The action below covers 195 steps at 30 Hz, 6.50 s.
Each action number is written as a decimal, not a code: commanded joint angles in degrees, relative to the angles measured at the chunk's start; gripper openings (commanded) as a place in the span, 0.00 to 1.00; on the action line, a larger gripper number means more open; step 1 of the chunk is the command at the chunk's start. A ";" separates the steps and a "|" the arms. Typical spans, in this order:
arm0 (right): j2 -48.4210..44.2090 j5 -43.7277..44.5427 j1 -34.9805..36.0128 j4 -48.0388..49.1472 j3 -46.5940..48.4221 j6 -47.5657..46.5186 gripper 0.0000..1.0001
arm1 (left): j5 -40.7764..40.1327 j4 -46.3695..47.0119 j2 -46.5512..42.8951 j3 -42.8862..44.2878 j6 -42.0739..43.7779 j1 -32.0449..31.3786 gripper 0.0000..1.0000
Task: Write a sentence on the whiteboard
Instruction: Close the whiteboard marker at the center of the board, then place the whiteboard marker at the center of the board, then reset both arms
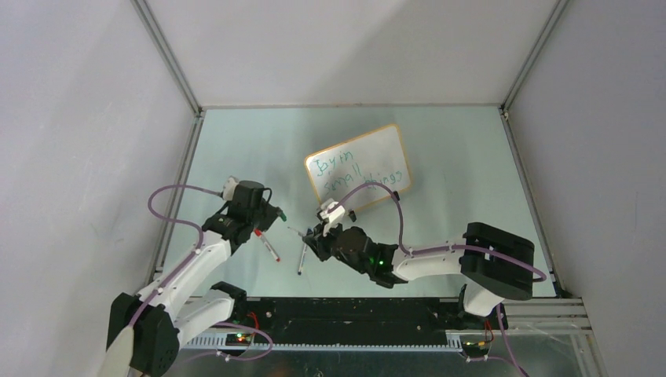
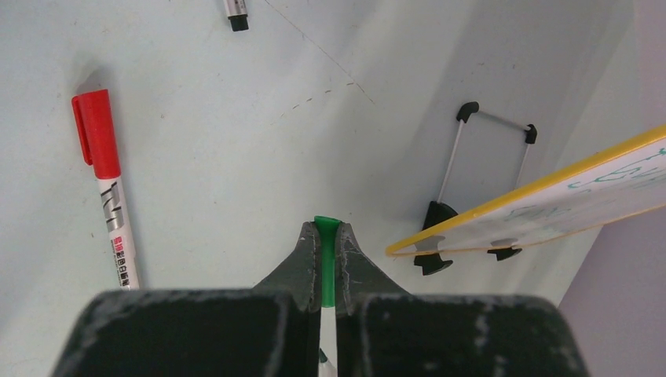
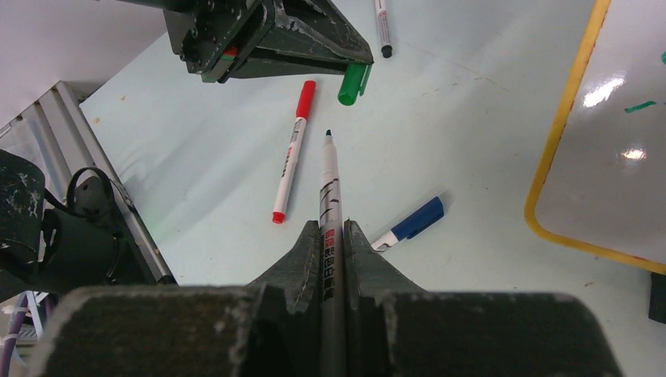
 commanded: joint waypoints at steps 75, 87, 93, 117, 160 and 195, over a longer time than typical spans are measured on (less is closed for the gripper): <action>2.94 -0.60 -3.85 -3.19 8.03 2.69 0.00 | 4.34 2.62 -3.45 -2.32 0.09 1.01 0.00; 7.45 17.81 1.27 1.22 14.22 -9.66 0.00 | 16.06 2.67 -0.87 -2.19 -11.90 1.06 0.00; 9.78 22.67 3.27 8.87 14.87 -17.76 0.00 | 18.80 -0.86 -5.10 -1.36 -16.05 0.88 0.00; 9.06 0.54 -2.32 -5.97 18.20 -11.58 0.07 | 19.03 -7.54 -4.74 -0.88 -15.84 -9.30 0.00; -59.91 -13.33 -64.96 -24.65 -23.69 -13.16 0.91 | -21.39 25.82 -17.69 -11.14 37.51 0.29 0.99; -15.00 -15.97 -69.83 22.17 -29.47 -18.52 0.87 | -21.51 95.35 13.67 -28.91 72.26 10.83 0.90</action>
